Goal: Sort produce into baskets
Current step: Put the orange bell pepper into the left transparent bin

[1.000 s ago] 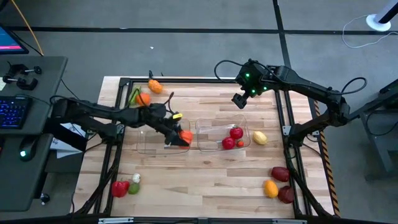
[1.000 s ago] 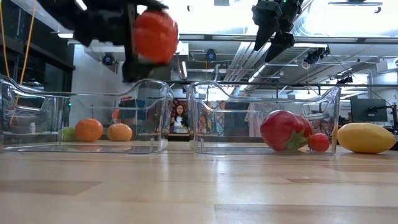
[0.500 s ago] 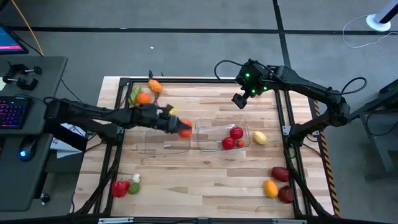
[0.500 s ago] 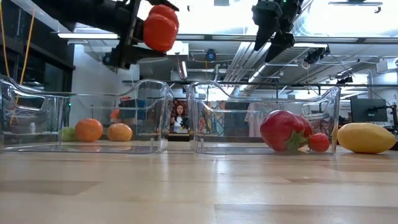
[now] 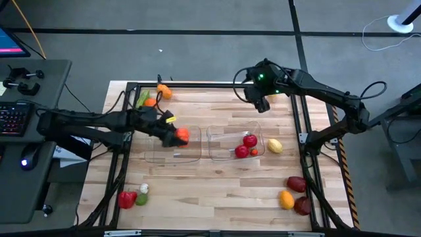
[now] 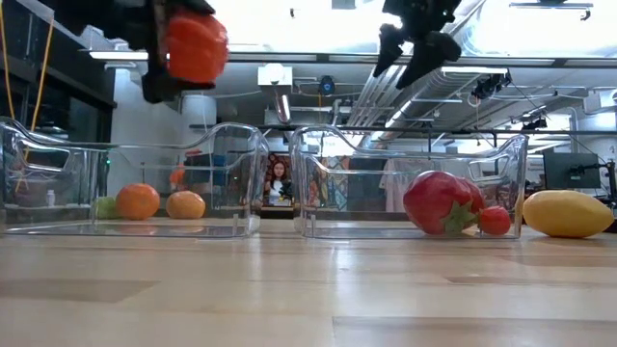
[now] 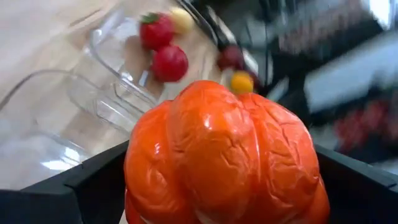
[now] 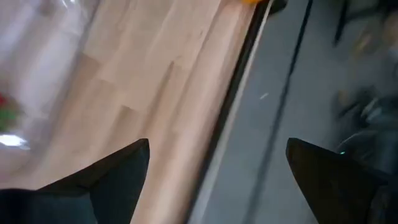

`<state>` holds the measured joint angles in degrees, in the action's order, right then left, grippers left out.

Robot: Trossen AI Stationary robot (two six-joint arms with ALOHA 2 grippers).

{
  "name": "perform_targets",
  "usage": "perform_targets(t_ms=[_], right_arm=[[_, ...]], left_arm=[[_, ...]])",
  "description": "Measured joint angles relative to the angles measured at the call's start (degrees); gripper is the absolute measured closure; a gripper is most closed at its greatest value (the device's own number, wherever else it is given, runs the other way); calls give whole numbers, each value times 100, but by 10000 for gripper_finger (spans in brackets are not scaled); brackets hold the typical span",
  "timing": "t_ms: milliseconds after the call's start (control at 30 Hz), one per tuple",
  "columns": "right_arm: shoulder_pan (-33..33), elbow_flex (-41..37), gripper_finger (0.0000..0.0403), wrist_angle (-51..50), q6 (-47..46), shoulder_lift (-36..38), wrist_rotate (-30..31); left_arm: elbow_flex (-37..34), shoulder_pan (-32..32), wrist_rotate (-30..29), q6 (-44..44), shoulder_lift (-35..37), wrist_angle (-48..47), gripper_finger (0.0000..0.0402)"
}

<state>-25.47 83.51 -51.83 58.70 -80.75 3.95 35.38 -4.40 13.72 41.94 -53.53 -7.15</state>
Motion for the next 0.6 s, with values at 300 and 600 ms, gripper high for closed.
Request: perform_targets(t_ms=[300,600], right_arm=[[56,0,33,816,-831,-20,-907],[462,4,33,3465,-8285,-540,-1844]], left_arm=[[2,-211,-1157,-4166,733,-2011,2],[2,-468,-2517,-4762,655,-1985,2]])
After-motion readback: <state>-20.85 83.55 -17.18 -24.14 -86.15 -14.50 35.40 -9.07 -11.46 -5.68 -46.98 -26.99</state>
